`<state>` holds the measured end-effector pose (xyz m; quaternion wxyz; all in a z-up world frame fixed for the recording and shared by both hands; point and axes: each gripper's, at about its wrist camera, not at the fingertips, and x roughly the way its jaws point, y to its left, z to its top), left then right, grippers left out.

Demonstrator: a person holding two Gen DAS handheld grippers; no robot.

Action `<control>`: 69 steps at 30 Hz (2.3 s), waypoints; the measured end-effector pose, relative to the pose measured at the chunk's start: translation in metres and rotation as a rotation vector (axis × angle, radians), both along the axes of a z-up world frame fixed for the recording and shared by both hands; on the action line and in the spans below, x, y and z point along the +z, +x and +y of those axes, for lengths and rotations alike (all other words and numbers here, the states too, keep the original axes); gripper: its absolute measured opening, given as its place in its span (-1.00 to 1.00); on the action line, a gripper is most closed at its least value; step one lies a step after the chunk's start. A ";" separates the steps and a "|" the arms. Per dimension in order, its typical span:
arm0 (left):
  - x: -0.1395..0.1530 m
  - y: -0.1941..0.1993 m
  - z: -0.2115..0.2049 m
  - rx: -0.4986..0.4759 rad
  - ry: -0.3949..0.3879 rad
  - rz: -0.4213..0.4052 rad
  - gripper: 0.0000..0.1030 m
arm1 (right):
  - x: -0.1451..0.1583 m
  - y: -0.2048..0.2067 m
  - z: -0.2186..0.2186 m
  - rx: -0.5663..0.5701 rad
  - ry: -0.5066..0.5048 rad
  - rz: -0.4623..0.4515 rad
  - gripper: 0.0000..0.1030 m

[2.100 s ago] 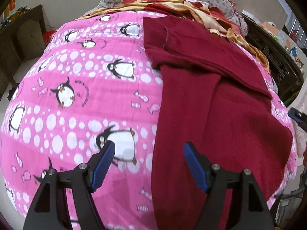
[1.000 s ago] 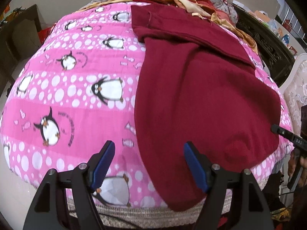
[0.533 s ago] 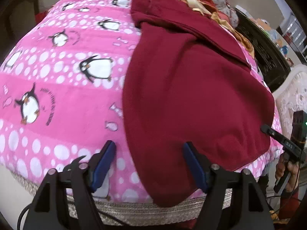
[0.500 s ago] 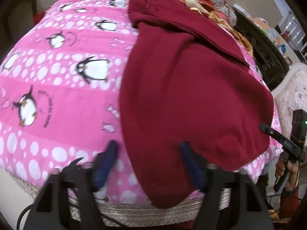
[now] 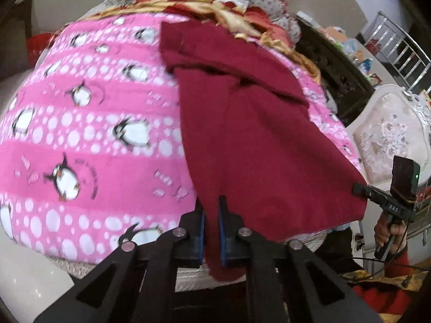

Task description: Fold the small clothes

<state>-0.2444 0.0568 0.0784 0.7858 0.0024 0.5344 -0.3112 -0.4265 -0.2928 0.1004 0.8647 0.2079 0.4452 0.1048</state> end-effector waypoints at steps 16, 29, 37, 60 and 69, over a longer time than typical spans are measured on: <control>-0.049 0.012 -0.018 0.052 0.070 0.108 -0.01 | -0.053 0.008 0.007 0.028 0.044 0.135 -0.22; 0.021 0.066 -0.033 0.068 -0.074 -0.031 -0.80 | 0.013 0.054 -0.027 -0.041 0.097 -0.130 -0.61; 0.037 0.128 -0.059 0.132 -0.109 -0.116 -0.81 | 0.032 0.109 -0.061 -0.171 0.054 -0.209 -0.61; 0.037 0.271 -0.140 0.229 -0.064 -0.178 -0.81 | 0.014 0.240 -0.150 -0.375 0.036 -0.136 -0.61; 0.010 0.325 -0.154 0.251 -0.111 -0.093 -0.70 | -0.019 0.287 -0.185 -0.379 0.155 -0.054 -0.36</control>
